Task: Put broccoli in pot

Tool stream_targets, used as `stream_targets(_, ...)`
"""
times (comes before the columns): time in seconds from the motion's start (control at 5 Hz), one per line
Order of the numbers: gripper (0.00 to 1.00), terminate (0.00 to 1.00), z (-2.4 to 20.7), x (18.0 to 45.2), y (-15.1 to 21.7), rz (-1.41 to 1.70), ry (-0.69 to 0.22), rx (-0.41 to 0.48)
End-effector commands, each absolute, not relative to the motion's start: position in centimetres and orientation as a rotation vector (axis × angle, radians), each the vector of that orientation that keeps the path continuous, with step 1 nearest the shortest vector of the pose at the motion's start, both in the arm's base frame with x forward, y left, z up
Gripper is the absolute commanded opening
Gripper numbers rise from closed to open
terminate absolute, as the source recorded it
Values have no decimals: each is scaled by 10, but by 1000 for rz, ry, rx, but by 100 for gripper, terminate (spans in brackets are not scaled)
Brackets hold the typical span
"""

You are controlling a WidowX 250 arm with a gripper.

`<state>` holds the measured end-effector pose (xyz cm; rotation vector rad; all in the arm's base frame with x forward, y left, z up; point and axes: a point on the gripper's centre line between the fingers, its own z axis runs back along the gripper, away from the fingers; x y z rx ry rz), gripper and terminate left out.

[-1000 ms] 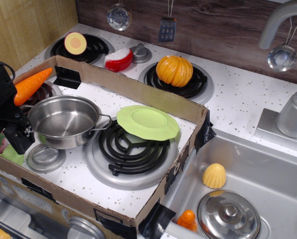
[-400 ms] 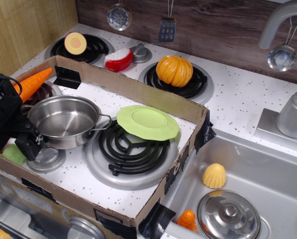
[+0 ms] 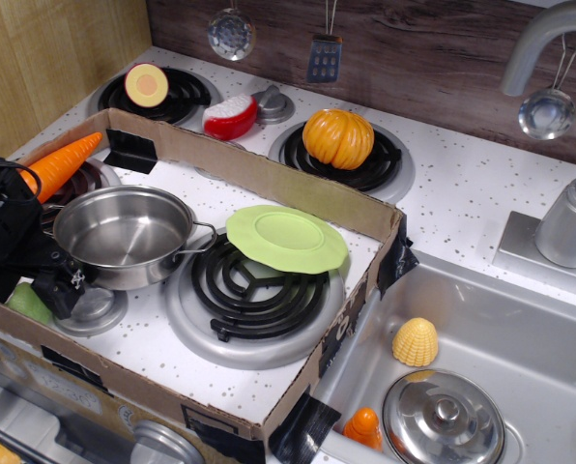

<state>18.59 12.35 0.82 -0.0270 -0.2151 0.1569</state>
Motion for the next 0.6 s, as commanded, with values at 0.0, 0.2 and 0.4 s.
stream_targets(0.0, 100, 0, 0, 191, 123, 129, -229, -17)
stream_targets(0.2, 0, 0, 3, 194, 125, 119, -218, -6)
stream_targets(0.4, 0, 0, 19, 197, 127, 119, -218, 31)
